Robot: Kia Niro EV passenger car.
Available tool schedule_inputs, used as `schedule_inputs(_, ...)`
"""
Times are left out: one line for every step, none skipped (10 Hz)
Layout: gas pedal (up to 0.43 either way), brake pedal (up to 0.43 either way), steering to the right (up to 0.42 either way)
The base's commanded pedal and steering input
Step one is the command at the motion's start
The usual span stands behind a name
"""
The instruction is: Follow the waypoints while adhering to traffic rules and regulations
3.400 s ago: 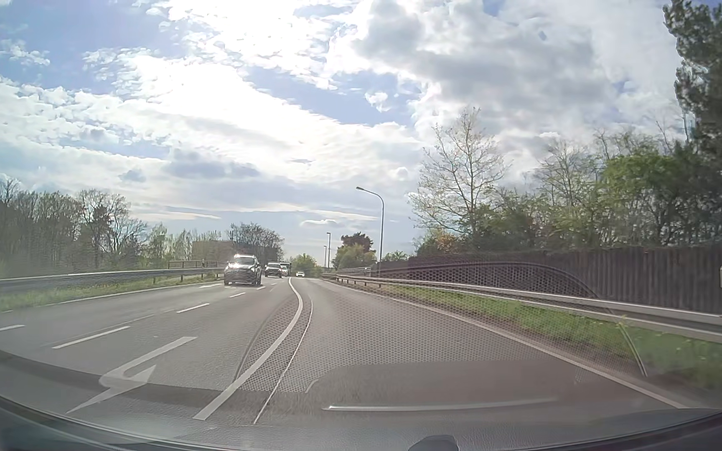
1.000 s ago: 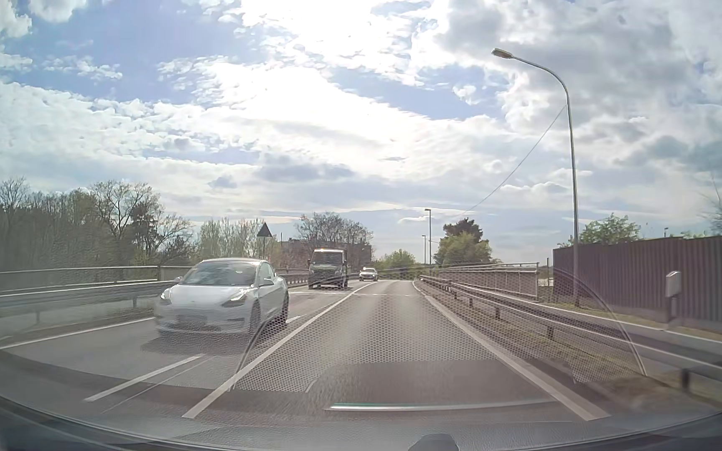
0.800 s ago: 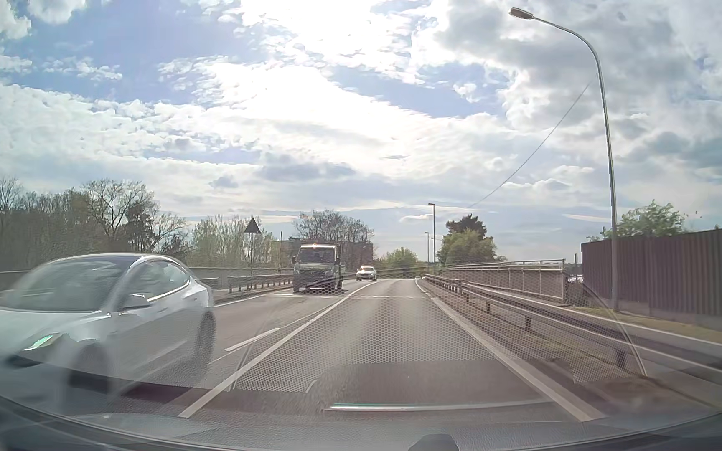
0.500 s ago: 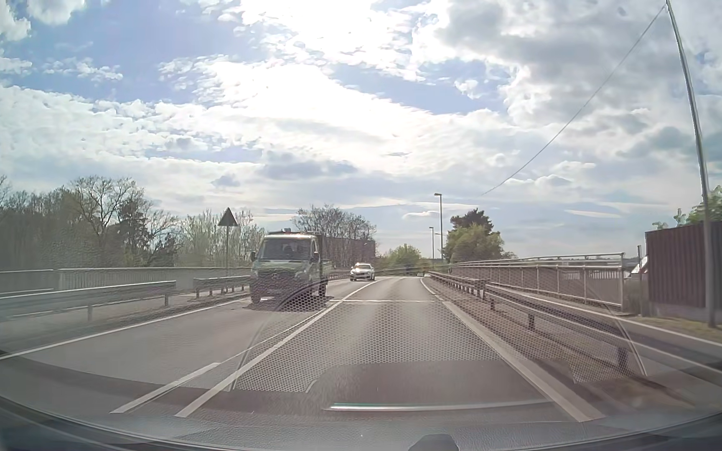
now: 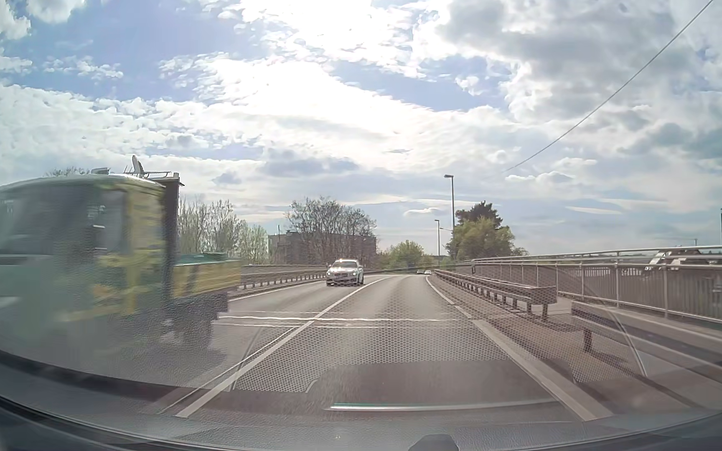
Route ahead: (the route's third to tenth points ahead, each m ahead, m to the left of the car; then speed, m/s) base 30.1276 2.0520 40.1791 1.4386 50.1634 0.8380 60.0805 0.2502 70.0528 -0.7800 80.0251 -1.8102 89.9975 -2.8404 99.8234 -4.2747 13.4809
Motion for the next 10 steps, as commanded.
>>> schedule_inputs(0.0,0.0,0.002)
schedule_inputs(0.0,0.0,0.003)
schedule_inputs(0.0,0.0,0.003)
schedule_inputs(0.0,0.0,0.003)
schedule_inputs(0.0,0.0,0.004)
schedule_inputs(0.0,0.0,0.004)
schedule_inputs(0.008,0.0,0.004)
schedule_inputs(0.02,0.0,0.004)
schedule_inputs(0.02,0.0,0.004)
schedule_inputs(0.02,0.0,0.004)
